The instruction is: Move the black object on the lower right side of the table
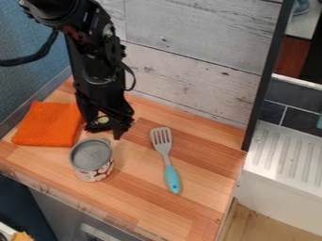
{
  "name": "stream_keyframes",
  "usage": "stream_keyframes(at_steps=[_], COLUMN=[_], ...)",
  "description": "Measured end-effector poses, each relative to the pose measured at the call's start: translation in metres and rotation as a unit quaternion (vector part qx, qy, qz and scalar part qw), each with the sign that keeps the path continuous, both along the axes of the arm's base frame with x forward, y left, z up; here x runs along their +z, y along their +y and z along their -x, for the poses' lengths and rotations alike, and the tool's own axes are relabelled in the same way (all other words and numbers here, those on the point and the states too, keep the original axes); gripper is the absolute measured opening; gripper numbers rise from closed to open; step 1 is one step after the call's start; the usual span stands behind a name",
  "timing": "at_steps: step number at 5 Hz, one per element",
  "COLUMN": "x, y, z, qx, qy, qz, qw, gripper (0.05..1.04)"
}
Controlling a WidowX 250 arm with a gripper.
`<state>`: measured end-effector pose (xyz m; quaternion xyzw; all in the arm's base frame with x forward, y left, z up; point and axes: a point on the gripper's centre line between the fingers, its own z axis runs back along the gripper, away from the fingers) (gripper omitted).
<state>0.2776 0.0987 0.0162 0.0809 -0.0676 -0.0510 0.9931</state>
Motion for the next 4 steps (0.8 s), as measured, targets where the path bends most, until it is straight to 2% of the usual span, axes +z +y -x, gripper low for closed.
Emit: stream_keyframes(at_steps=[1, 2, 3, 4], x=[-0.006, -0.012, -0.016, -0.033], y=[0.013, 0.024, 0.038, 0.048], z=[-0.009, -0.022, -0.027, -0.032], qx=[-0.101, -0.165, -0.158, -0.159], qy=[0.067, 0.064, 0.062, 0.084], qz=[-0.029, -0.003, 0.005, -0.007], qw=[0.9922, 0.9841, 0.9854, 0.9837], gripper=[0.998, 0.998, 0.998, 0.998])
